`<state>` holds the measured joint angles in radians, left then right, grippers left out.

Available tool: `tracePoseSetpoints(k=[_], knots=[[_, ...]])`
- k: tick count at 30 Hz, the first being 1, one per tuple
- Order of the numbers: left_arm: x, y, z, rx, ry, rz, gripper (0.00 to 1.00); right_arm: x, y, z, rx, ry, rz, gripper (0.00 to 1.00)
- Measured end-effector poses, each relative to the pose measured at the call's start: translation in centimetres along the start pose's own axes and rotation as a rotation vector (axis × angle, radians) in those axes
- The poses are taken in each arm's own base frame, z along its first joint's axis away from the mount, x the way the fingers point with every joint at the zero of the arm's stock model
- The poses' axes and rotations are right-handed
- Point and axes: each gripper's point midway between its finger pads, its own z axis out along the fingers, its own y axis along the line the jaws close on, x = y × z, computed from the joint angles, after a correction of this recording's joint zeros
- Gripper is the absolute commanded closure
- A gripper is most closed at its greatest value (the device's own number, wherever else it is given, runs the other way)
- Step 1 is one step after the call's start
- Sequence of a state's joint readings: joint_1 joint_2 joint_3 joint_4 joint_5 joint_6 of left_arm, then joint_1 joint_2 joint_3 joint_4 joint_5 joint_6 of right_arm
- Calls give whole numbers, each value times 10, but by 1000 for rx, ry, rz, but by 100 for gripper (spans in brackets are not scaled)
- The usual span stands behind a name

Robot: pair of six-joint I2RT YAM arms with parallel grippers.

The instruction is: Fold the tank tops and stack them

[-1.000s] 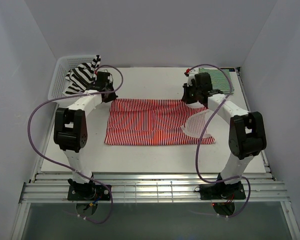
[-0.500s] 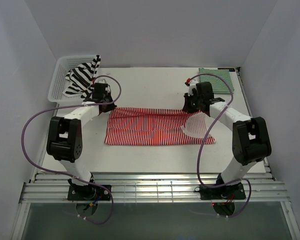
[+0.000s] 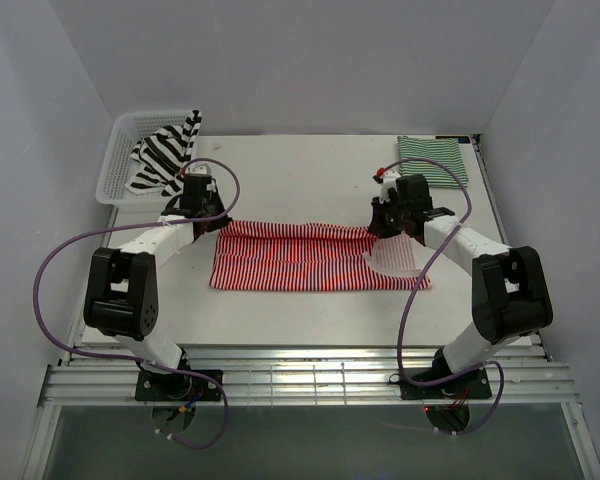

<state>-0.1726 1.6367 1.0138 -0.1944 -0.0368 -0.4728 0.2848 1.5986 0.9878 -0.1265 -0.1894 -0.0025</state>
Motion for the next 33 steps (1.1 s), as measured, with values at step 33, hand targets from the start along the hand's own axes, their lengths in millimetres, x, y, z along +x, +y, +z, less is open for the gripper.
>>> tracePoseSetpoints(k=[33], knots=[[45,16,7,-1,73,-8,84,30,7,3,-34,57,46,87]])
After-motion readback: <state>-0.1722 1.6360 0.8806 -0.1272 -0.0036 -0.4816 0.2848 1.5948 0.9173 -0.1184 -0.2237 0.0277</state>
